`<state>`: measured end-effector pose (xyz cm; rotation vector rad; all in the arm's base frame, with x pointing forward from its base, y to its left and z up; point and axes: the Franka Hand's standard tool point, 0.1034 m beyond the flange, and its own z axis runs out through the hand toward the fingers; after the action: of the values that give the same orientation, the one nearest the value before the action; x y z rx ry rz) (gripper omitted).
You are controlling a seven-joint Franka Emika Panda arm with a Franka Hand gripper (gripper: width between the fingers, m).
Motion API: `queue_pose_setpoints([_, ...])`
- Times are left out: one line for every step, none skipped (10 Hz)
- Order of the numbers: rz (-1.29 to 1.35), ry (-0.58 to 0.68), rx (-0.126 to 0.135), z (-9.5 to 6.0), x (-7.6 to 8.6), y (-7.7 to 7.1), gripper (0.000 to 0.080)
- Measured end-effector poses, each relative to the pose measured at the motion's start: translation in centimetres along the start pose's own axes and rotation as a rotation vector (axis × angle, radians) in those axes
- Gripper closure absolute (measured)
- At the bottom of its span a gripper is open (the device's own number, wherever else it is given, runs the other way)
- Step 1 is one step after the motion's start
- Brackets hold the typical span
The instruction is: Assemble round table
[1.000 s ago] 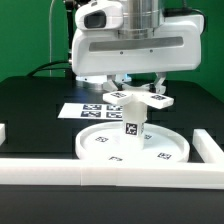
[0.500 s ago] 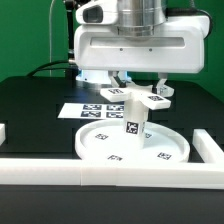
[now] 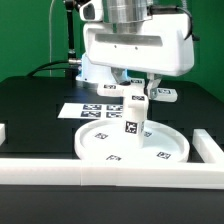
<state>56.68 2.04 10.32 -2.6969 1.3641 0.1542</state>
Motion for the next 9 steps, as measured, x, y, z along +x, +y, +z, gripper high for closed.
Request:
queue_pose_setpoints([0.027,0.004,0.004,0.0,-0.1,-0.2,0.0347])
queue_pose_setpoints([0.094,0.003,0.01,0.0,-0.2,-0.4,0.0347])
queue_pose_setpoints([0.15,0.003,0.018,0.0,-0.2,-0.6,0.0347])
queue_pose_setpoints([0.169,0.004,0.019,0.0,-0.3,-0.6,0.0347])
queue_pose_setpoints([0.24,0.002,0.025,-0.1,-0.4,-0.8,0.0347])
queue_pose_setpoints([0.31,-0.002,0.037,-0.1,-0.4,-1.1,0.0347])
queue_pose_setpoints([0.411,-0.005,0.064,-0.1,-0.3,-1.2,0.0347])
queue_pose_setpoints([0.509,-0.004,0.077,-0.2,-0.5,-1.3,0.0347])
queue_pose_setpoints([0.61,-0.002,0.085,-0.2,-0.6,-1.4,0.0347])
